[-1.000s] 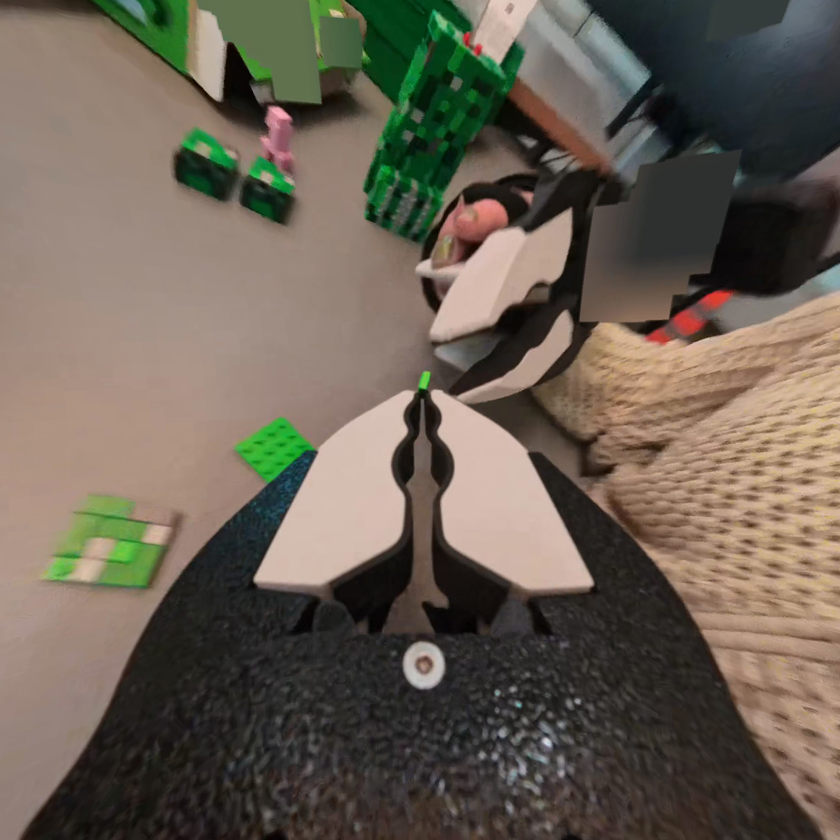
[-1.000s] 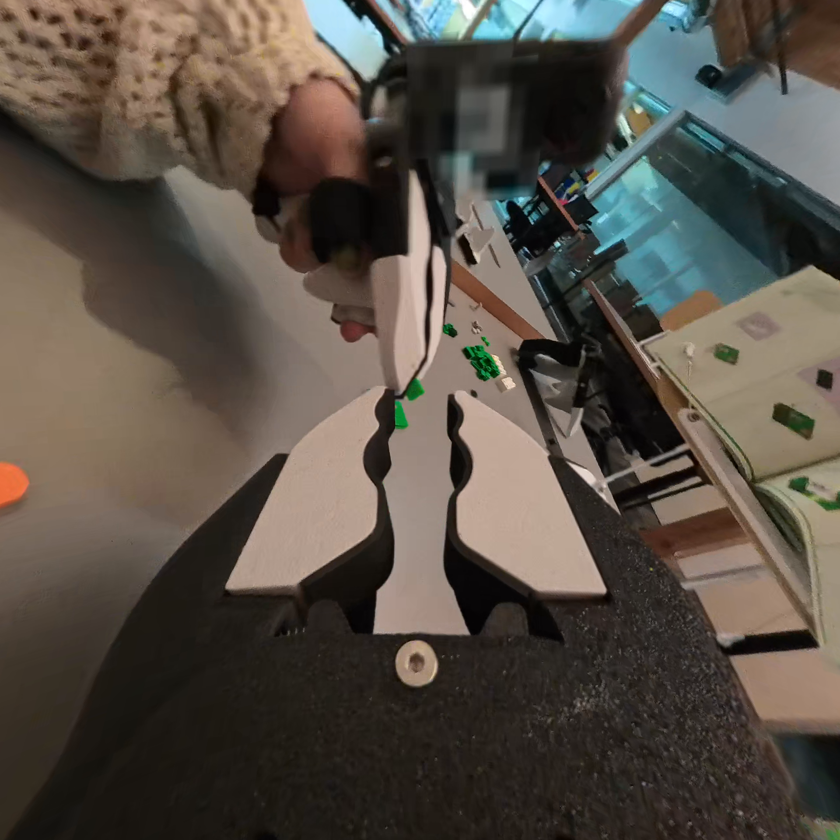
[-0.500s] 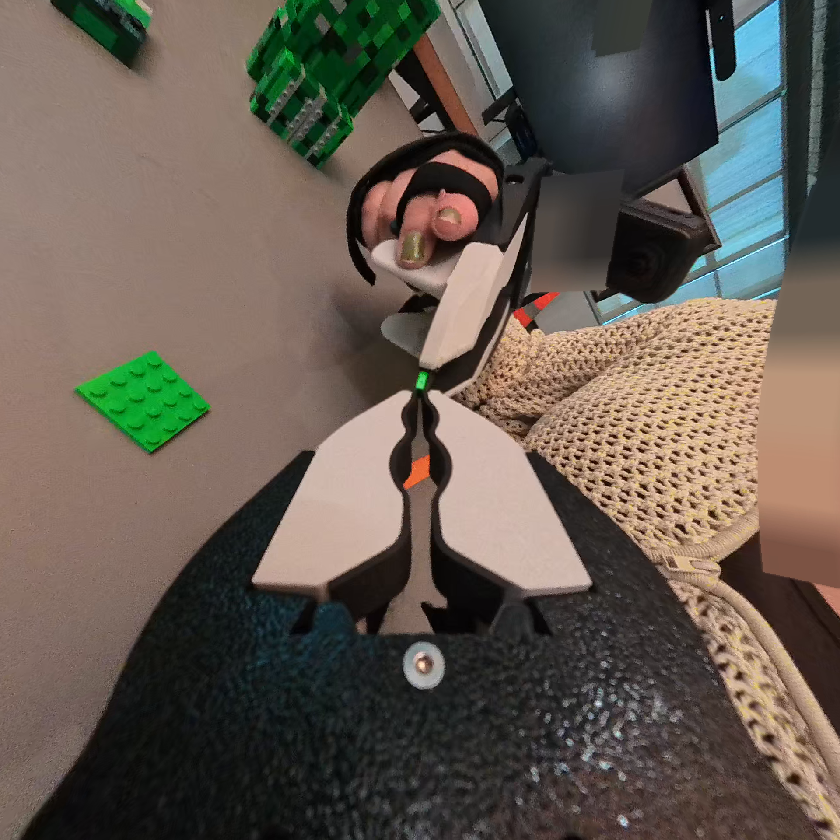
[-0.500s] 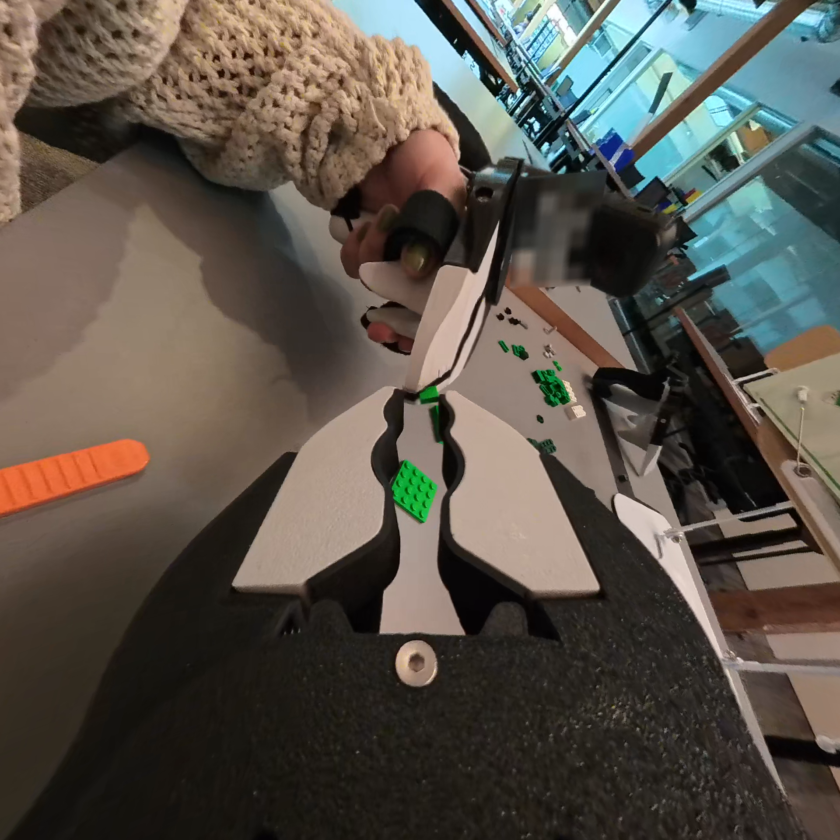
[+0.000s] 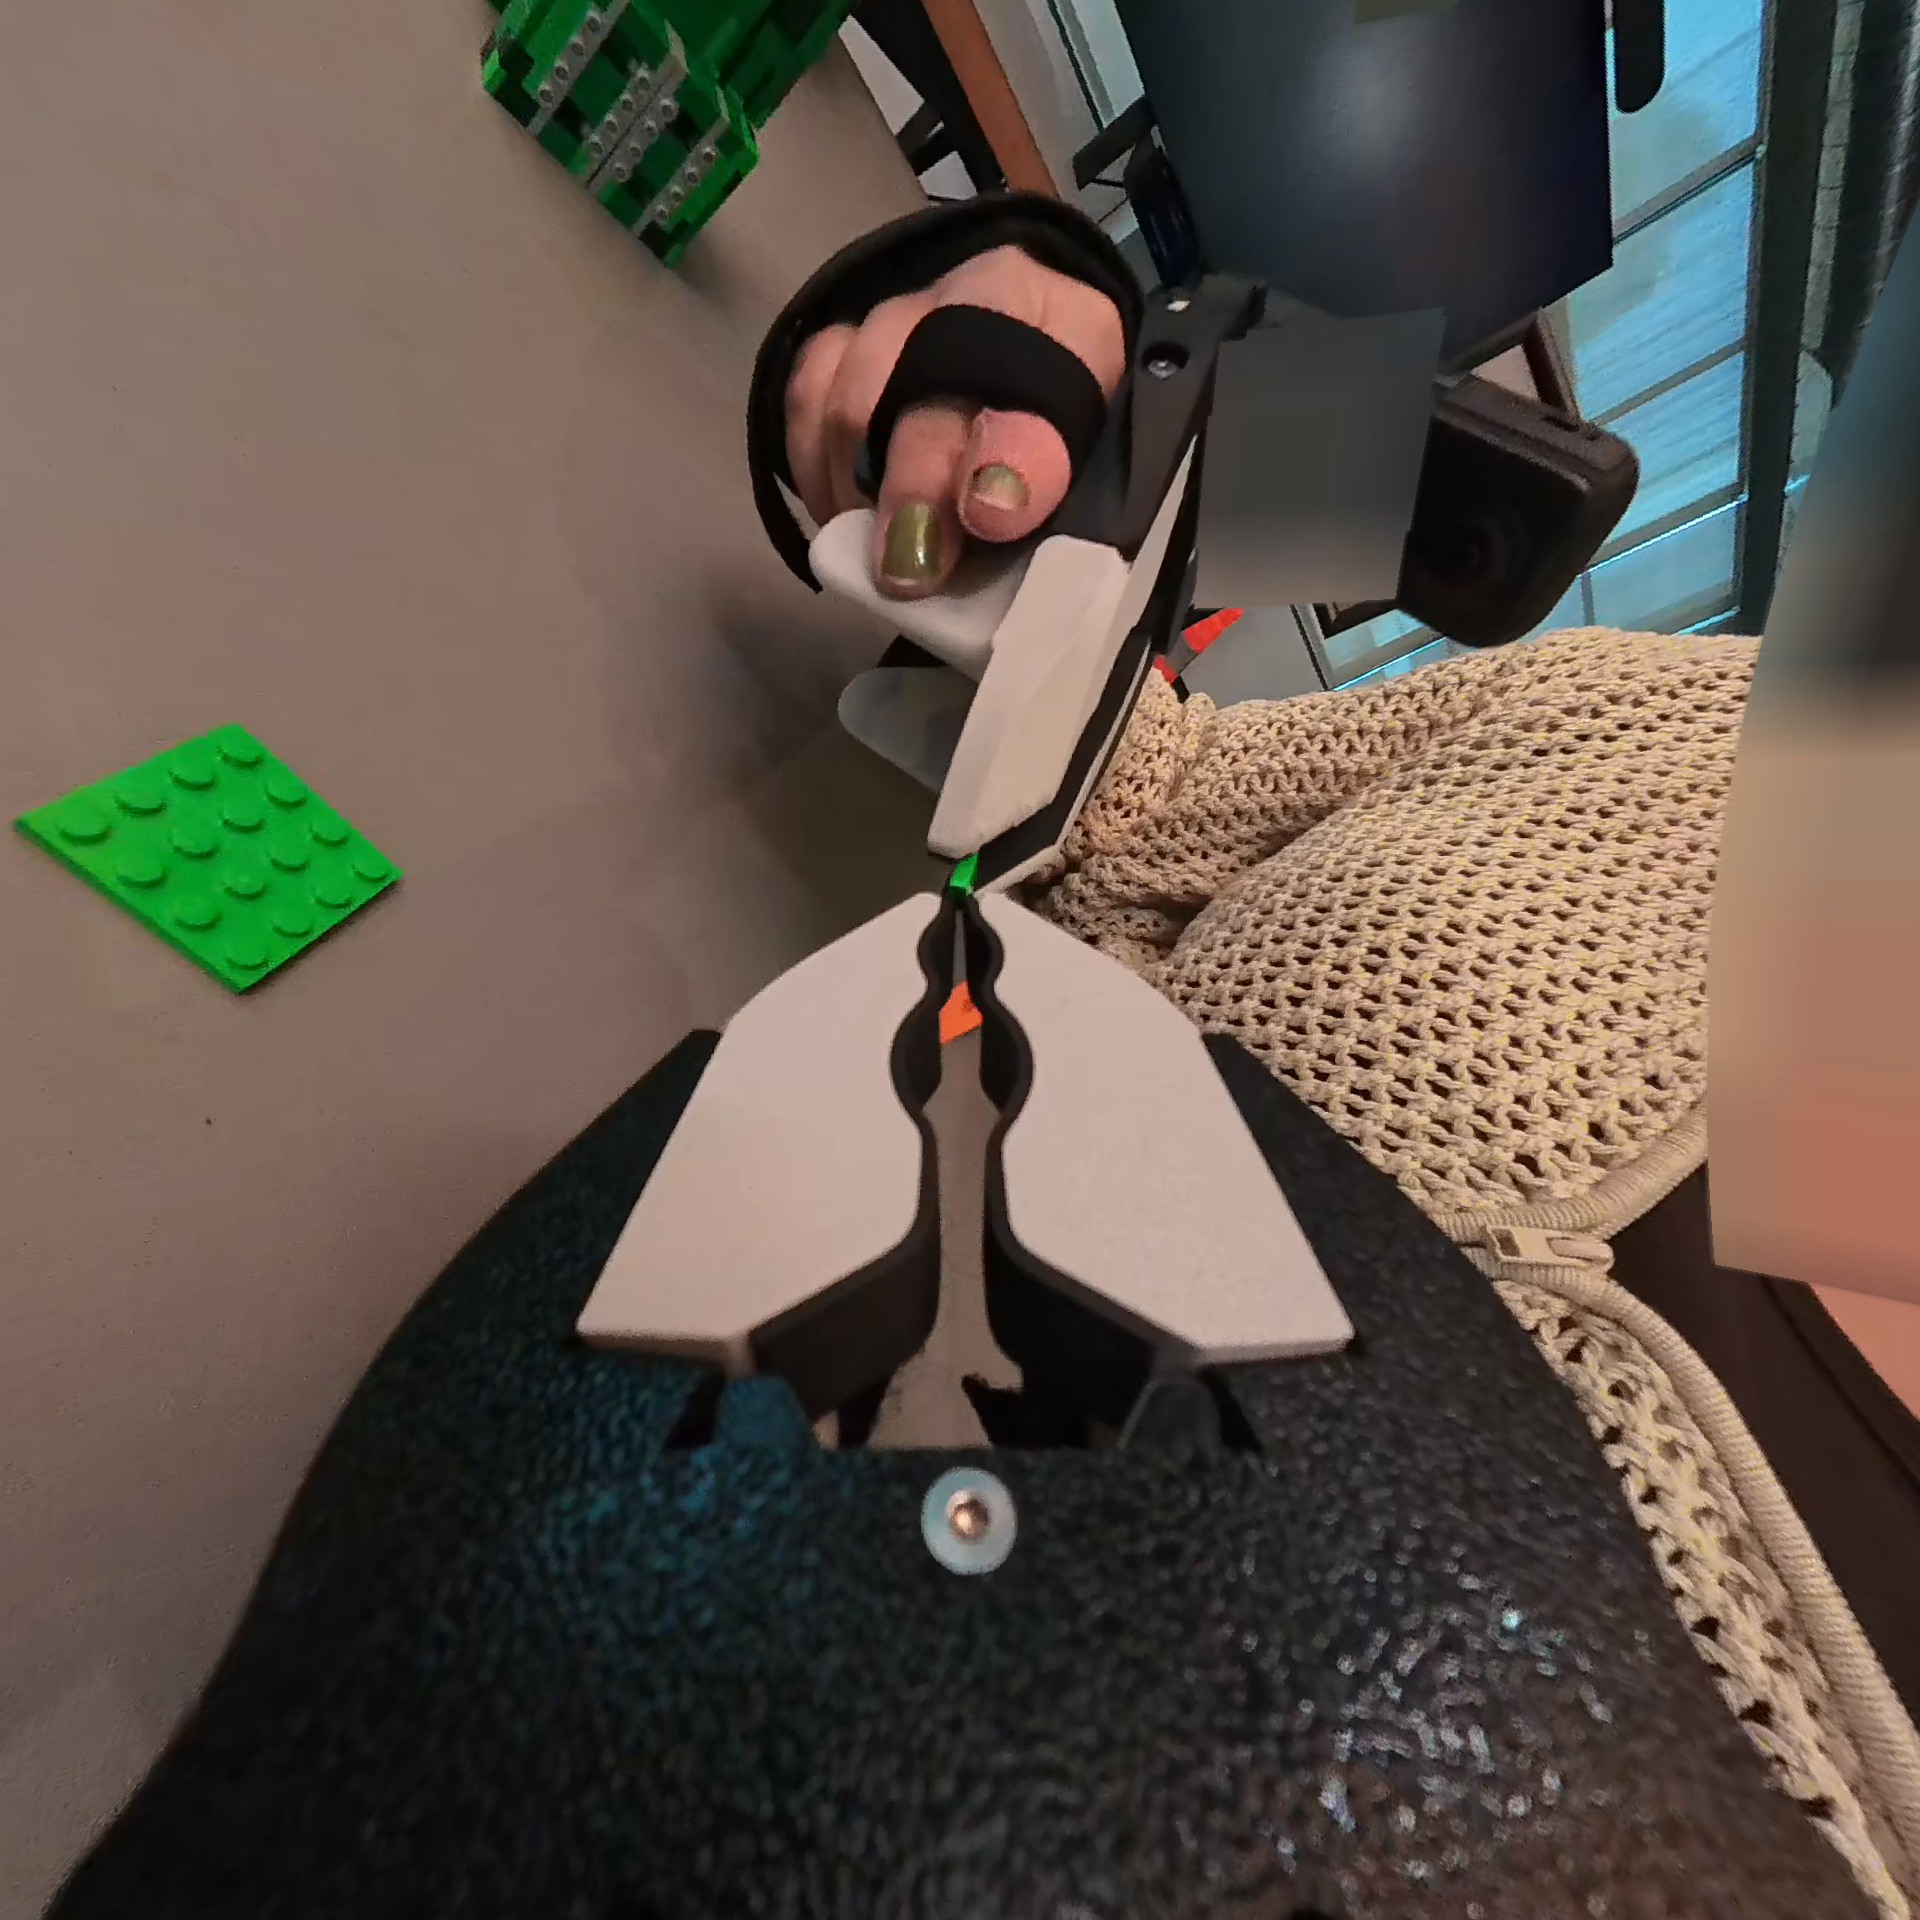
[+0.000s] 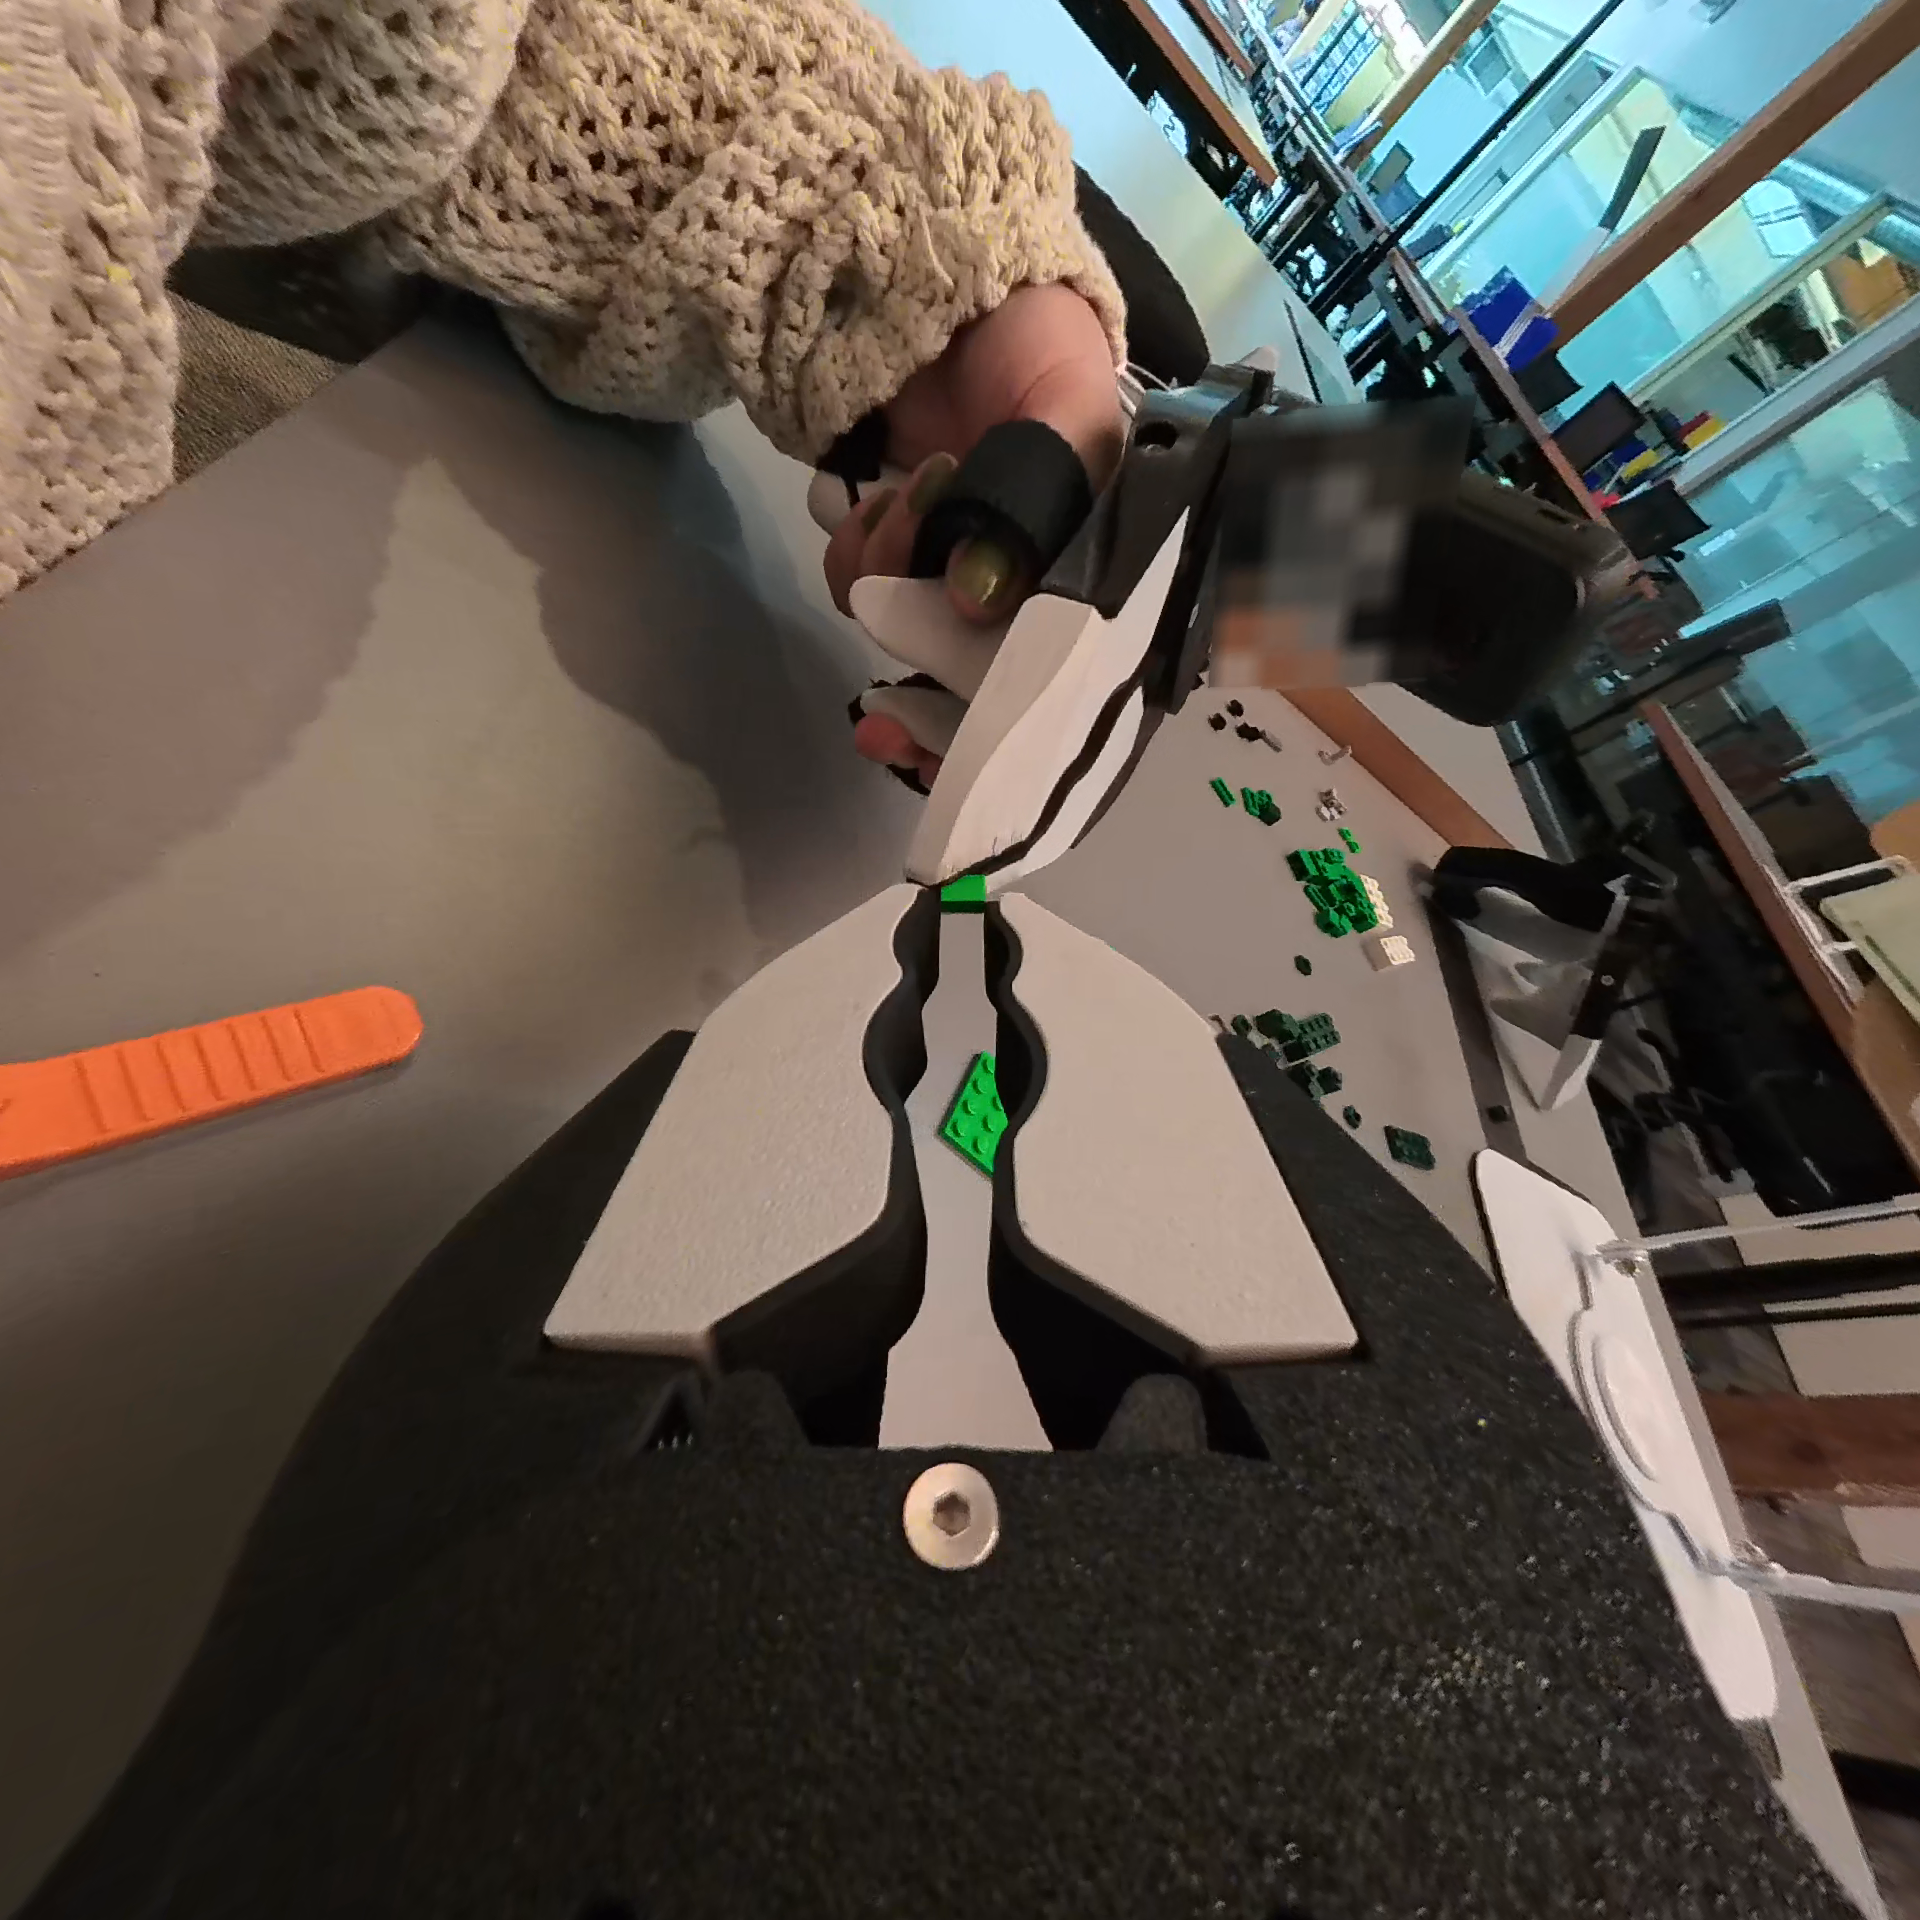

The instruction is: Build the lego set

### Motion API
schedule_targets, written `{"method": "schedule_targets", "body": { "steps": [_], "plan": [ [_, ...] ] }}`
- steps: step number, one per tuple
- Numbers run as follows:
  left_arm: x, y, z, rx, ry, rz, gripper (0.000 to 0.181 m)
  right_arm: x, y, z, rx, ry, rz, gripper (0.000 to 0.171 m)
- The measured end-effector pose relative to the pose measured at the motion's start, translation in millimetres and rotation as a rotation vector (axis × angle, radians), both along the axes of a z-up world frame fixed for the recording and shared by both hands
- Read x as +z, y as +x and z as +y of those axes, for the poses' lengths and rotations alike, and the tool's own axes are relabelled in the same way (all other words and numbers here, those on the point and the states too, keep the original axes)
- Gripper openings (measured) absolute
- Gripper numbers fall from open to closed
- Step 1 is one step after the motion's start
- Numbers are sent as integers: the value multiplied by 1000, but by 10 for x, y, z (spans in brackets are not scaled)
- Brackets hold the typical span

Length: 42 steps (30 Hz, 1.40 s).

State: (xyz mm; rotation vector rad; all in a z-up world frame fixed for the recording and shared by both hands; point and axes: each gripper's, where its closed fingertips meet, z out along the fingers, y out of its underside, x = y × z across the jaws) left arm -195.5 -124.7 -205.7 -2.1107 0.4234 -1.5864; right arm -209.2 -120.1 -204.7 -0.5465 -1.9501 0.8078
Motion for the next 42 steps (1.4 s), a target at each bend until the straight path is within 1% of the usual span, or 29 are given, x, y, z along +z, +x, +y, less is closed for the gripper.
{"method": "schedule_targets", "body": {
  "steps": [8,11,12,15,17,19,21,23,24,25,26,28,32,37,42],
  "plan": [
    [-42,5,-3,0,-8,1,2,-43,8,-7,8,-1,-21,8],
    [24,0,9,19,39,-34,3,11,3,5,9,-61,1,7],
    [66,-7,7,23,57,-56,8,36,-1,17,4,-81,13,7],
    [153,-113,18,48,106,-100,11,30,-13,121,-41,-102,16,7],
    [100,-292,128,137,177,-21,13,-18,-33,224,-89,-101,5,7],
    [30,-547,277,261,266,115,18,-53,-52,281,-116,-128,-4,7],
    [-82,-882,439,400,376,337,28,-80,-72,332,-141,-156,-14,7],
    [-229,-1175,524,467,457,582,40,-91,-86,353,-147,-202,-14,7],
    [-324,-1240,523,445,464,672,48,-91,-93,364,-149,-233,-13,7],
    [-416,-1248,509,402,455,722,58,-88,-99,369,-147,-265,-11,7],
    [-499,-1233,498,362,440,750,65,-83,-101,371,-142,-293,-8,7],
    [-638,-1228,510,311,438,814,66,-80,-100,377,-134,-345,-9,7],
    [-790,-1303,596,264,489,954,61,-90,-88,397,-124,-415,-25,7],
    [-802,-1295,663,215,510,957,57,-89,-77,431,-126,-458,-27,7],
    [-824,-1263,652,165,457,907,51,-110,-71,464,-138,-460,-33,7]
  ]
}}
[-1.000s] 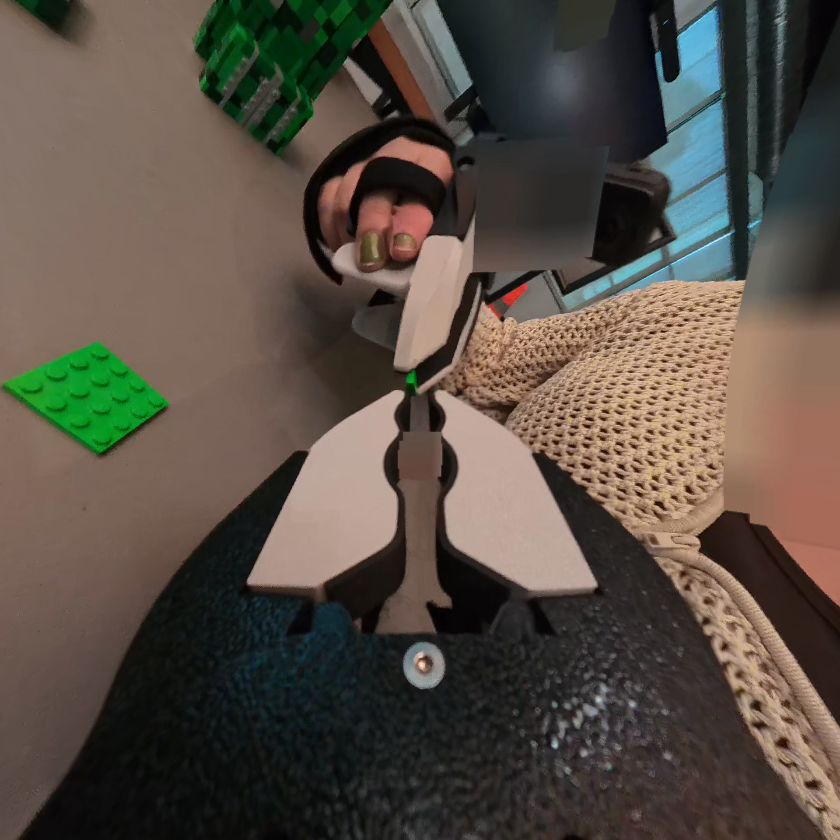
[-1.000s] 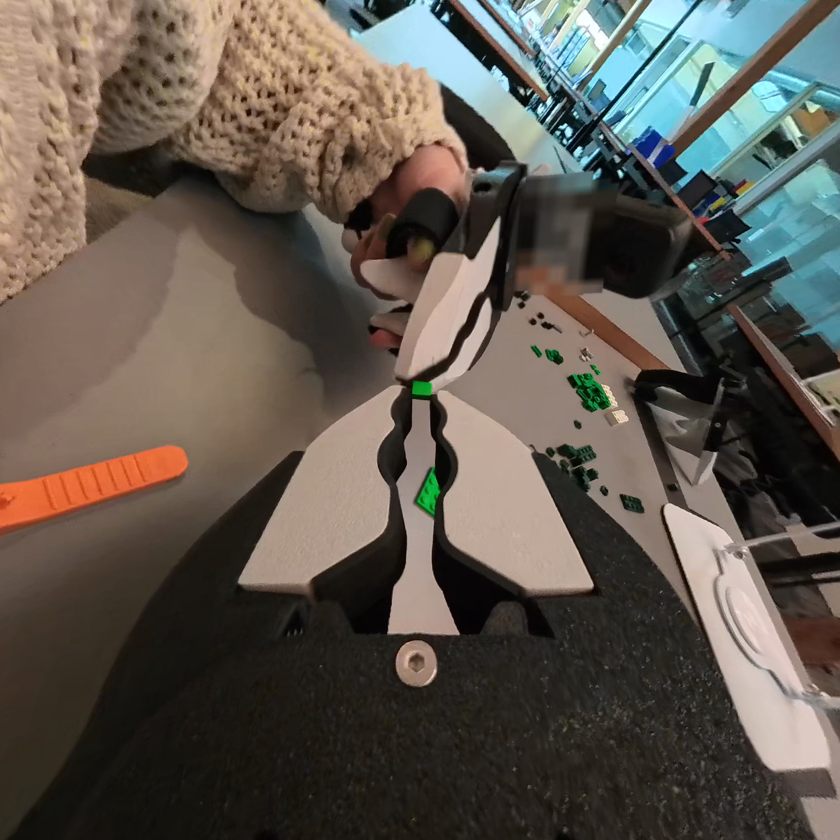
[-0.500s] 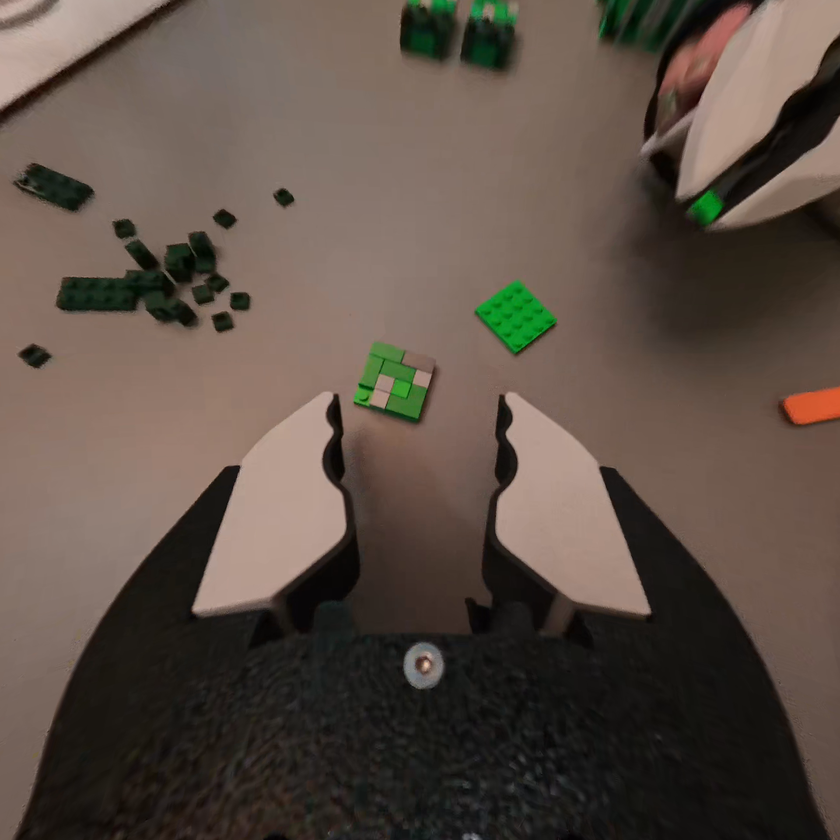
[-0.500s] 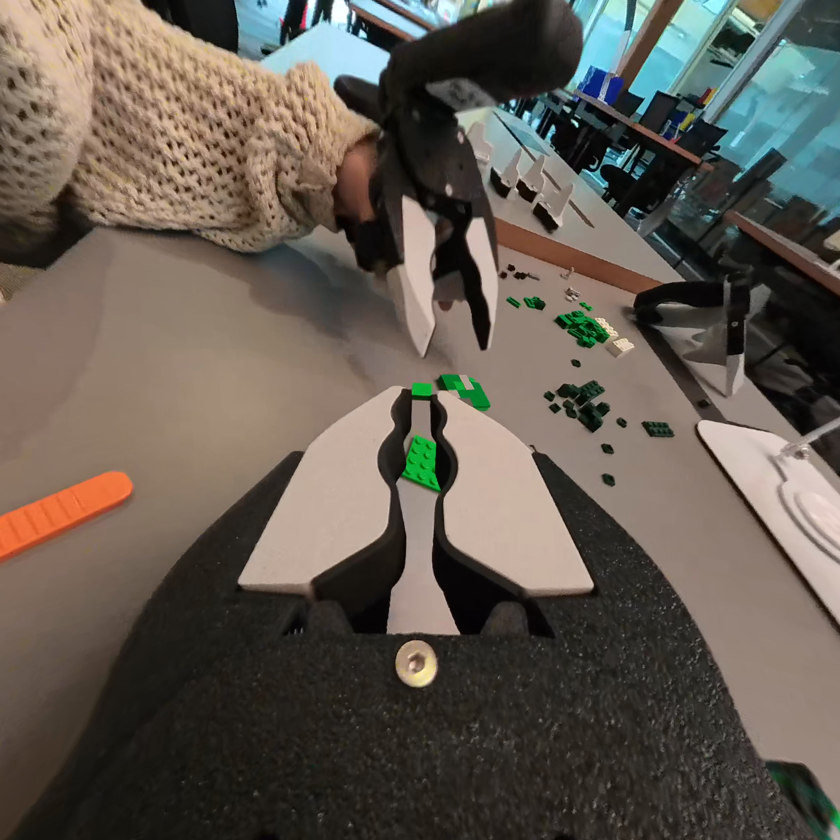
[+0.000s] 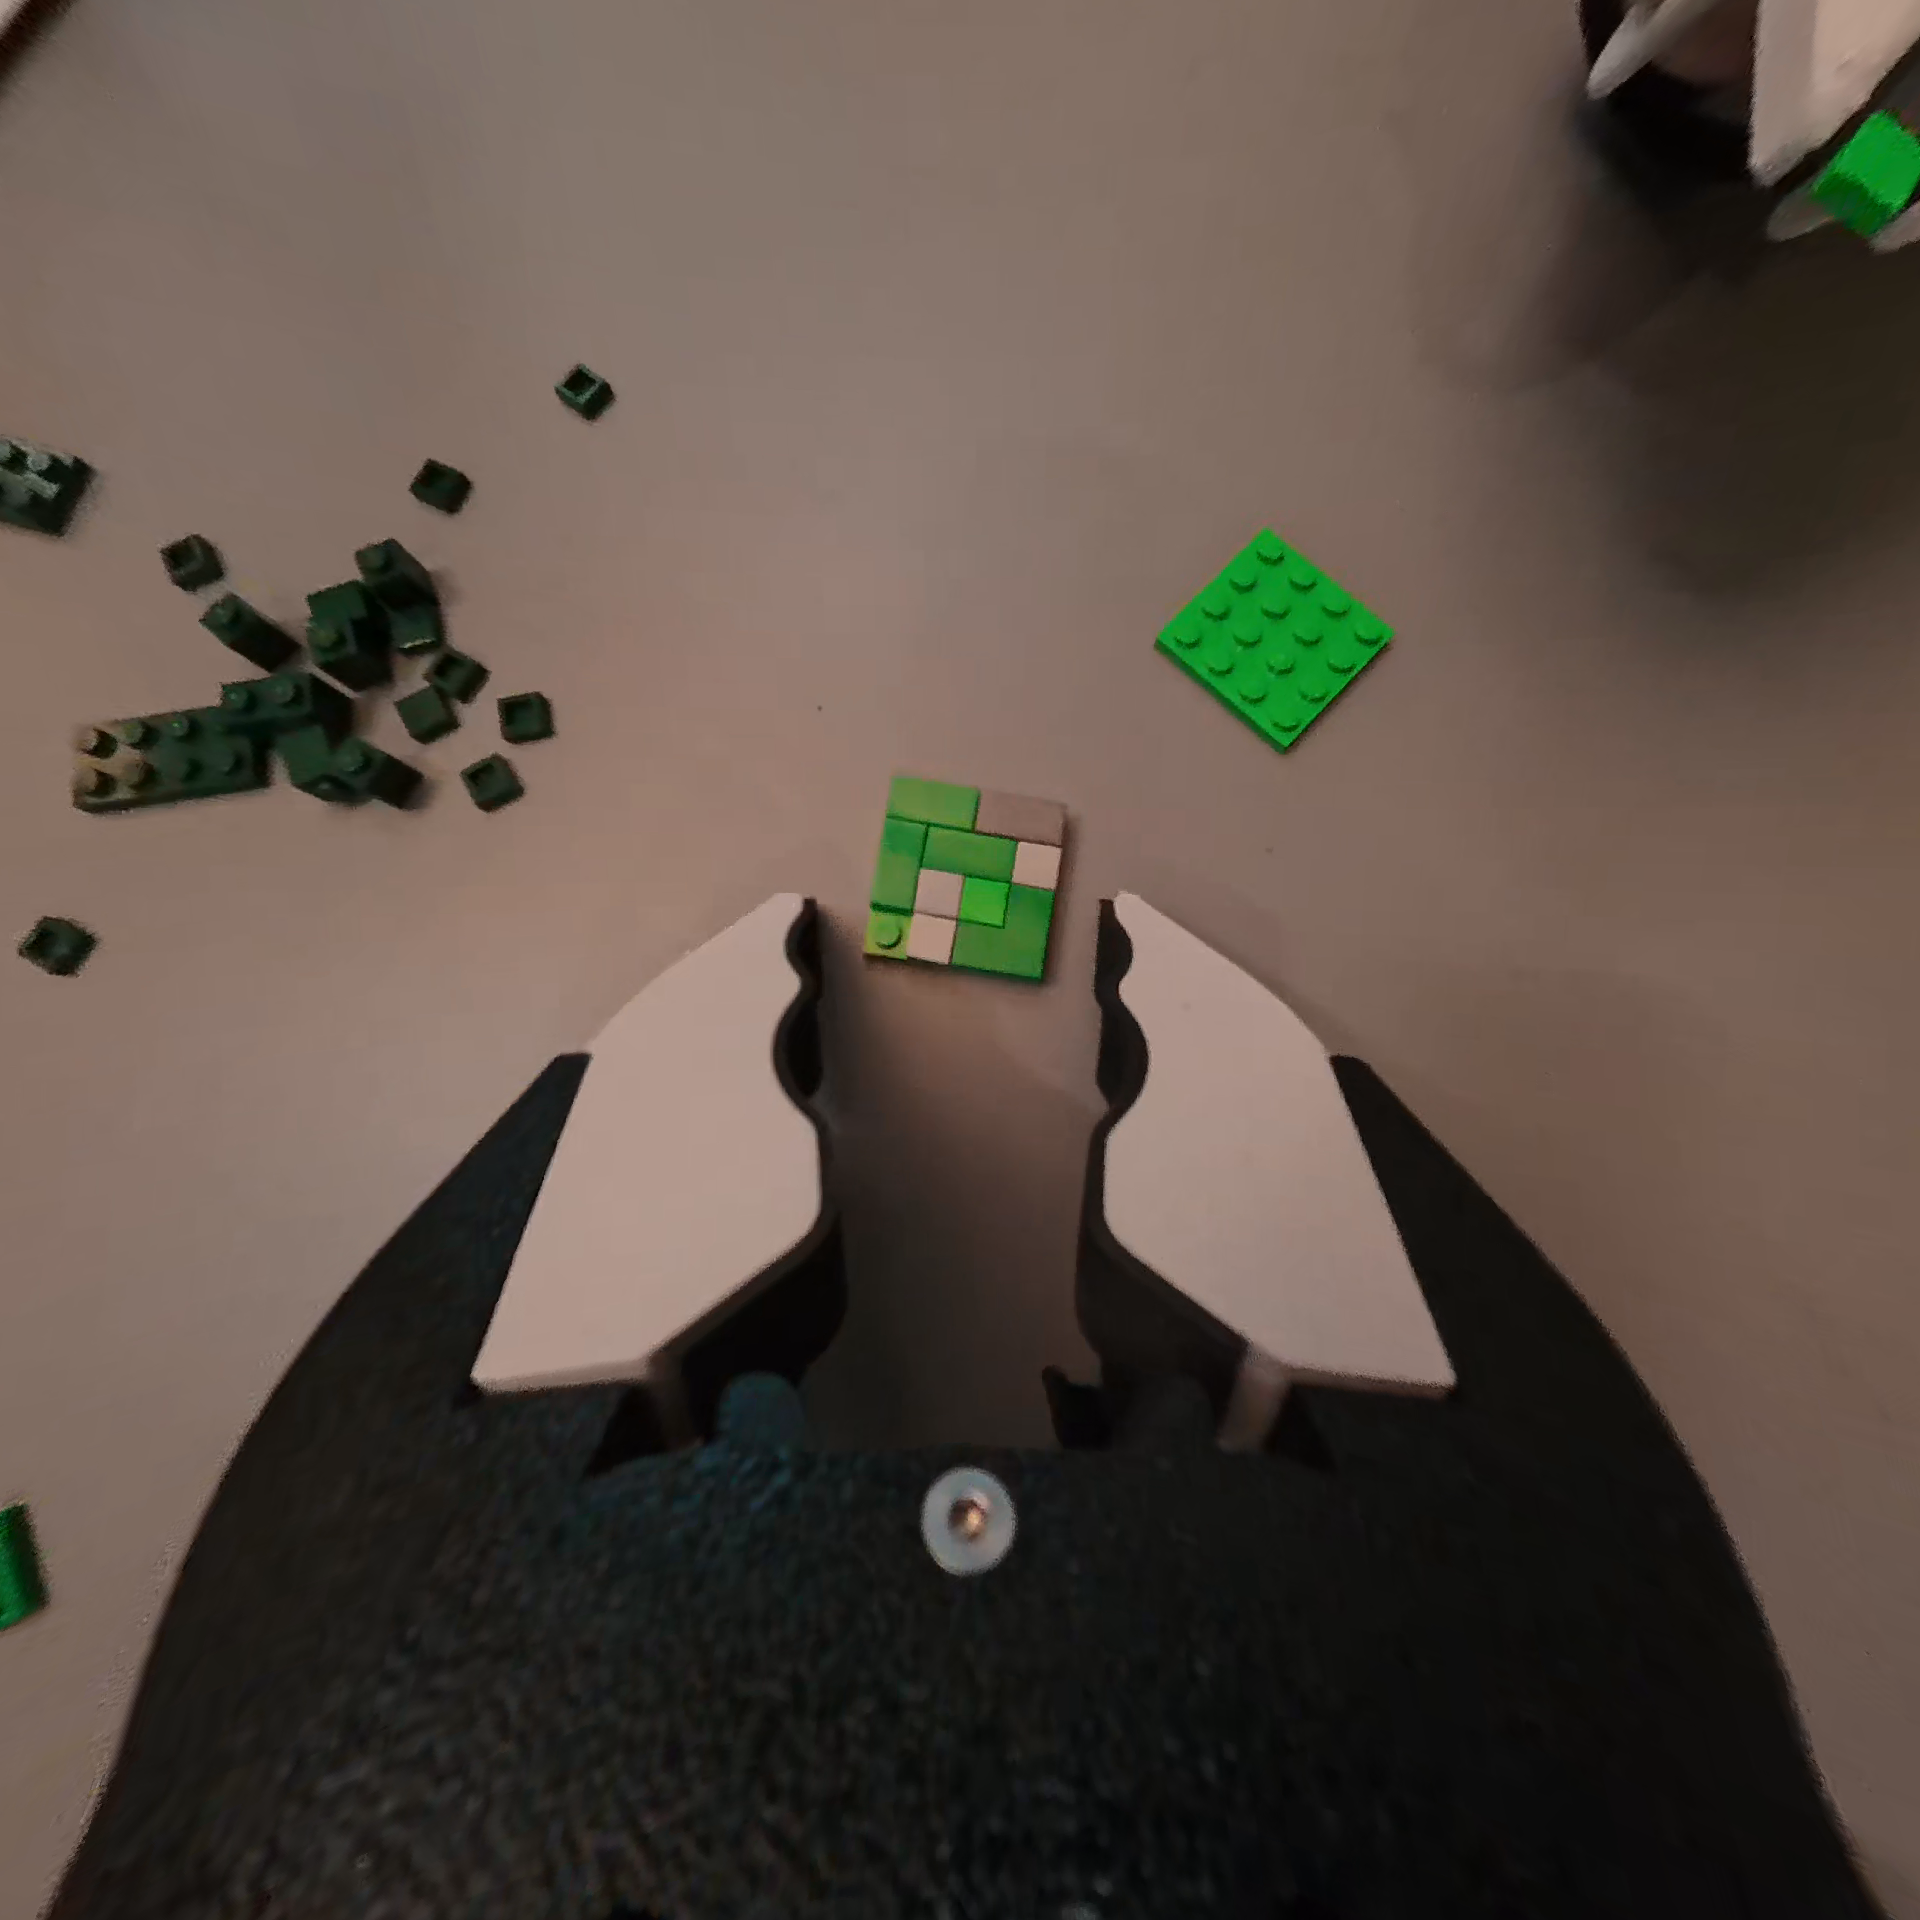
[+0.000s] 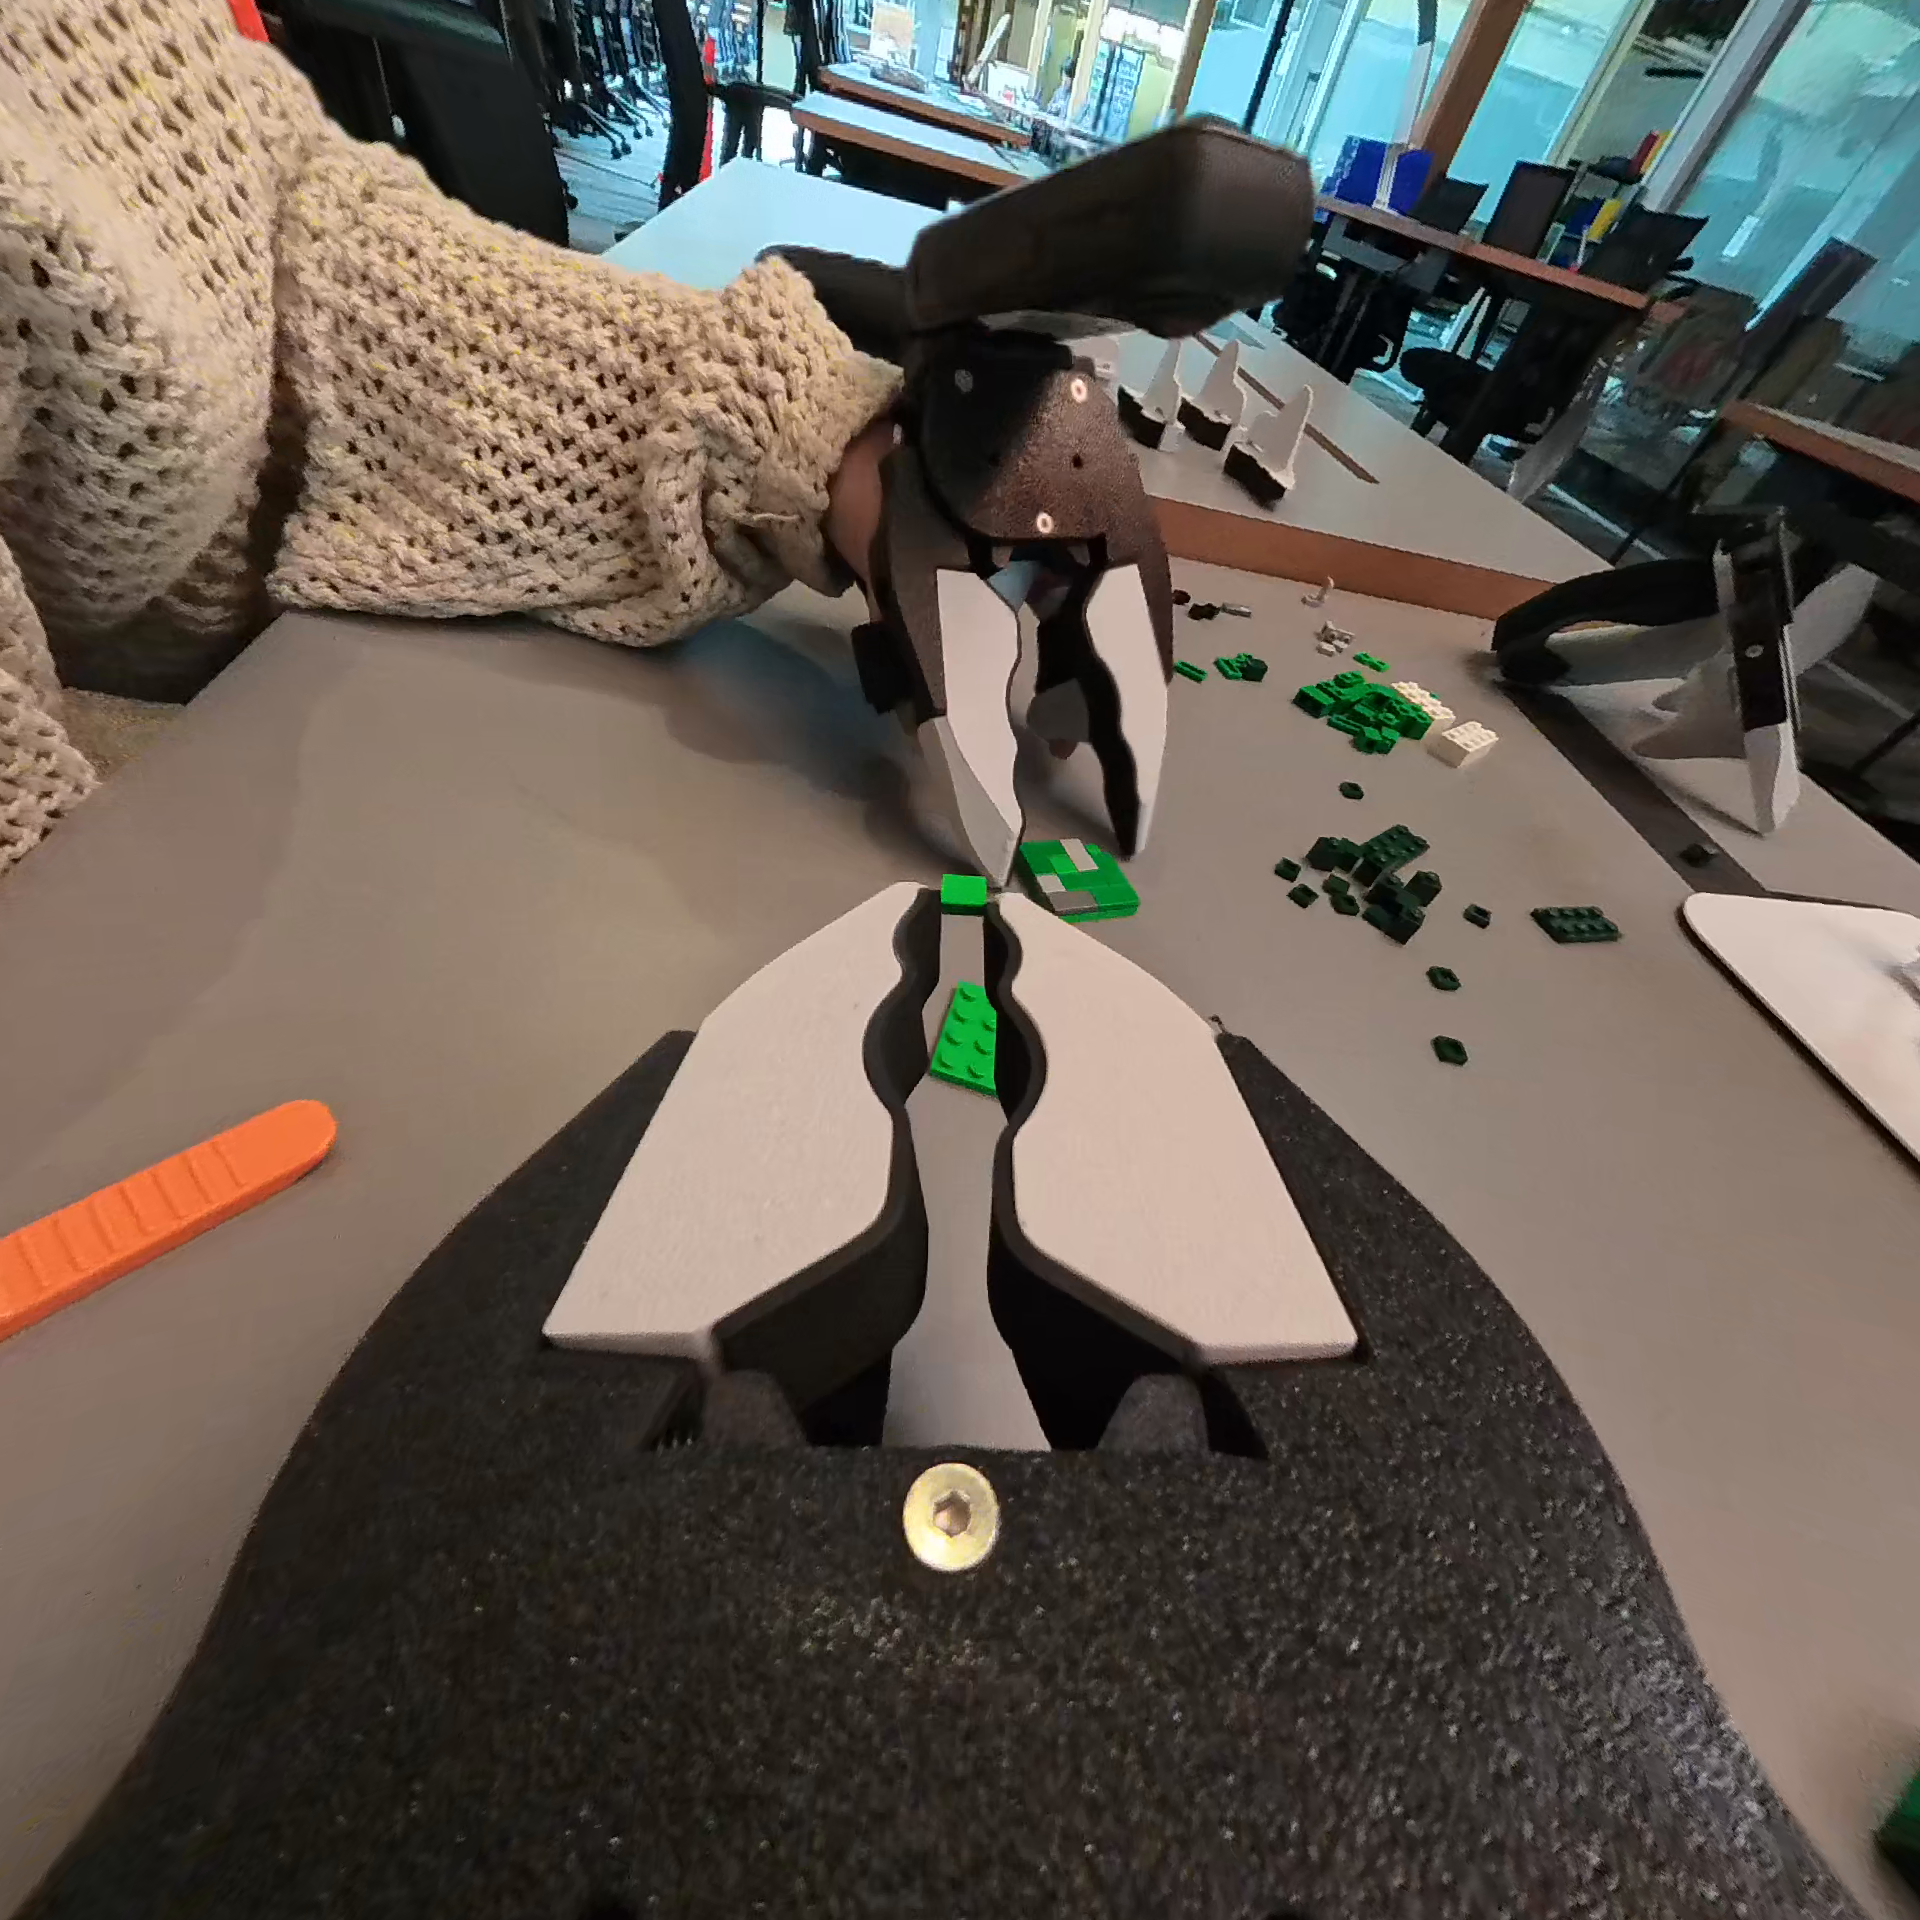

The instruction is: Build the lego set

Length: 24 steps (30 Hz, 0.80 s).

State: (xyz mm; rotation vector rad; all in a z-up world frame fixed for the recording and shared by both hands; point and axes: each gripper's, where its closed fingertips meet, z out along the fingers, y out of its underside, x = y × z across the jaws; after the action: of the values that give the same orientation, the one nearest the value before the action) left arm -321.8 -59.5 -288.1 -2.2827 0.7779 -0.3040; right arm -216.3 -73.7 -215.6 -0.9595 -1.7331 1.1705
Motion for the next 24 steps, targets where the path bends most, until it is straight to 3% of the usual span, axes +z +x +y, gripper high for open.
{"method": "schedule_targets", "body": {
  "steps": [5,16,24],
  "plan": [
    [5,24,11,-5,10,-3,33,30,19,64,-24,-15,12,7],
    [141,85,22,9,92,7,33,-29,54,-13,27,-4,-15,7],
    [288,476,-1,-114,139,-30,33,-25,65,70,-4,-25,-14,7]
  ]
}}
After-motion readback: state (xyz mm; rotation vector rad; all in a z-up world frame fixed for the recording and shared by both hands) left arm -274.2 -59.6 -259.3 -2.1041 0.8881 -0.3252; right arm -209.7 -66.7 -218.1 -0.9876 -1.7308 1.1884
